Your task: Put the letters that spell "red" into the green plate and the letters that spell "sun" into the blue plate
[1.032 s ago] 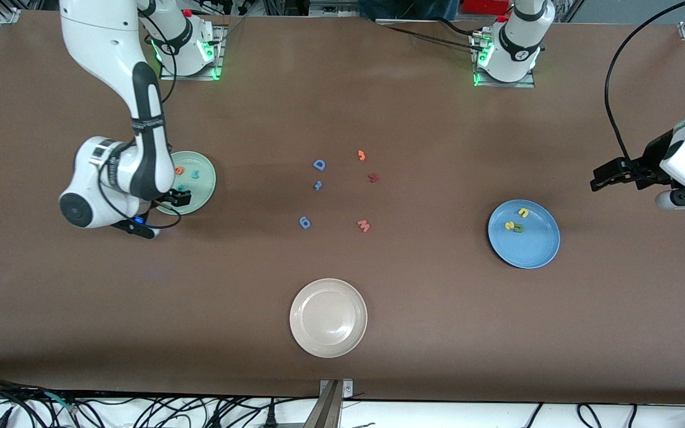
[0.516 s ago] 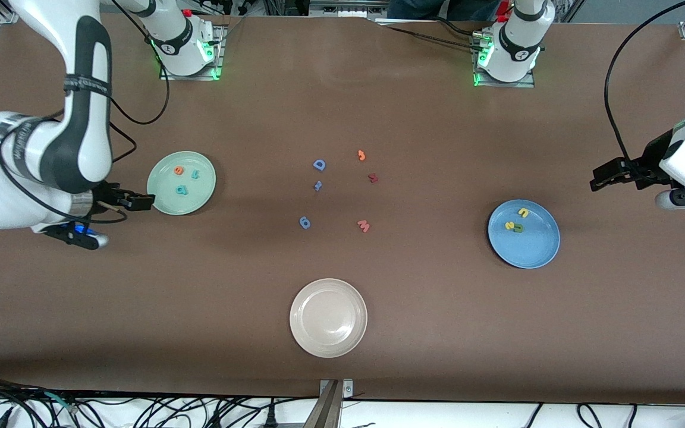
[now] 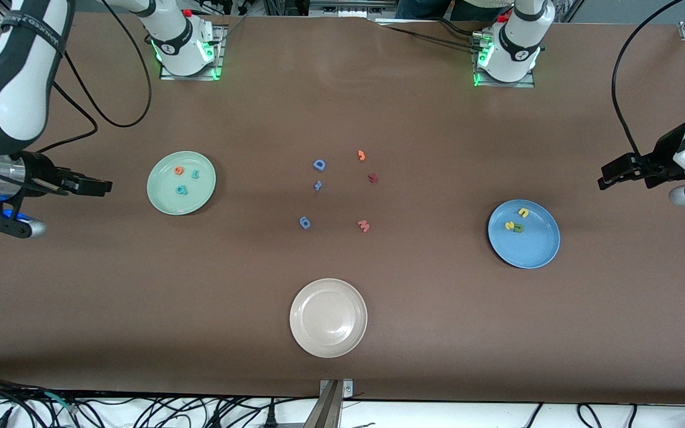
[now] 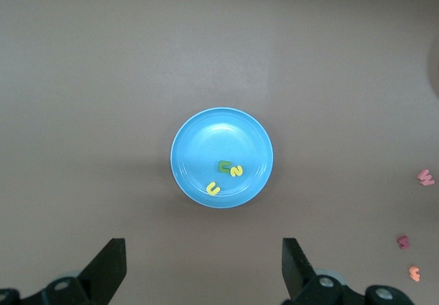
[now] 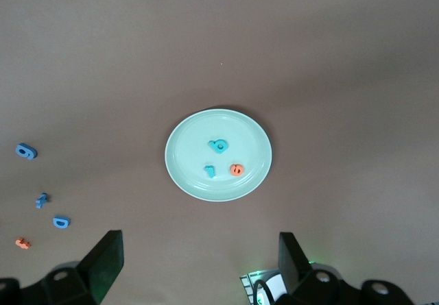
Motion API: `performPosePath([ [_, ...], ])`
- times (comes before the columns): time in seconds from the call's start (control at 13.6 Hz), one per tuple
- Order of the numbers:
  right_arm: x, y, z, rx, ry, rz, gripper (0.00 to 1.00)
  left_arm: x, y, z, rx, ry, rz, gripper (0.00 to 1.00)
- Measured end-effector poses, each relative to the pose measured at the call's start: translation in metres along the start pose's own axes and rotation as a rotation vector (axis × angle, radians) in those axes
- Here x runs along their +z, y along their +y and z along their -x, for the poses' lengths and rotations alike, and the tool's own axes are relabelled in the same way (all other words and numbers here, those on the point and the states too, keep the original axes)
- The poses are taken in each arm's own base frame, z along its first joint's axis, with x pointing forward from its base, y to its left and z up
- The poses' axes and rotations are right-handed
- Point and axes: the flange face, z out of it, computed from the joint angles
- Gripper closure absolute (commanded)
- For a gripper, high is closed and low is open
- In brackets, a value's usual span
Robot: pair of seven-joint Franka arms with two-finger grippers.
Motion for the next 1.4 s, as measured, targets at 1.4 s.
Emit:
performPosePath([
  [1.4,0.001,0.041,-0.032,-0.097,-0.071,-0.131,0.00,-0.034,0.026,0.010,-0.016,-0.040,-0.041,0.00],
])
